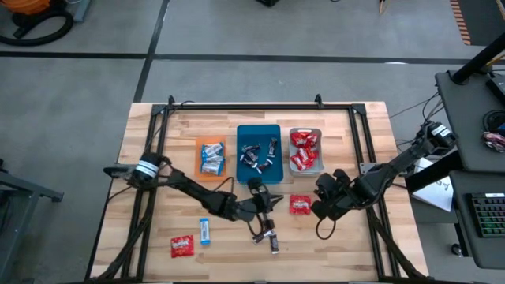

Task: Sort candy
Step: Put the red candy into the gray bin

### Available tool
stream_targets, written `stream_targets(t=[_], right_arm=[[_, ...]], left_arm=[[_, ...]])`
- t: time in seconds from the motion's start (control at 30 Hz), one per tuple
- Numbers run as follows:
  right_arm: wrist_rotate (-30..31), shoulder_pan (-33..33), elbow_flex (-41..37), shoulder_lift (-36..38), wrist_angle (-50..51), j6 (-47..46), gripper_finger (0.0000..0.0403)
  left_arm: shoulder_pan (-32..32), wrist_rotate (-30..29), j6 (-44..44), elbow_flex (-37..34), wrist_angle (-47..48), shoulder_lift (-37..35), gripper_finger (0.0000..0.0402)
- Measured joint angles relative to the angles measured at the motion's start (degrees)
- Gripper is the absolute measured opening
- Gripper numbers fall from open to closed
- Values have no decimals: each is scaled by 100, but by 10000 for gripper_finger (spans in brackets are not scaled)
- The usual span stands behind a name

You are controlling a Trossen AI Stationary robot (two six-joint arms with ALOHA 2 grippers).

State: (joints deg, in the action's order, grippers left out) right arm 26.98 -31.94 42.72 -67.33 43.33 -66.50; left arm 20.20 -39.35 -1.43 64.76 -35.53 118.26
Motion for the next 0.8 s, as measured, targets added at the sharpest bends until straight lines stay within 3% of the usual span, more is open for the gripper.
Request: stream_targets(t=[0.2,0.33,0.57,0.73,0.8], right_arm=[[-33,9,-68,-114,-25,-369,9],[-441,11,-298,-142,-36,-751,19],[-624,-2,-851,-49,-940,-800,86],[-914,-1,-1392,-13,-2109,-760,150],[-920,0,-1621,-16,-2440,-880,174]], left_arm=[[-154,282,96,684,373,608,0],[-223,288,96,1071,745,908,0],[-259,381,-86,1245,1010,1134,0],[-263,1326,-214,1244,1043,1203,0],[-260,1436,-265,1262,1014,1250,0]])
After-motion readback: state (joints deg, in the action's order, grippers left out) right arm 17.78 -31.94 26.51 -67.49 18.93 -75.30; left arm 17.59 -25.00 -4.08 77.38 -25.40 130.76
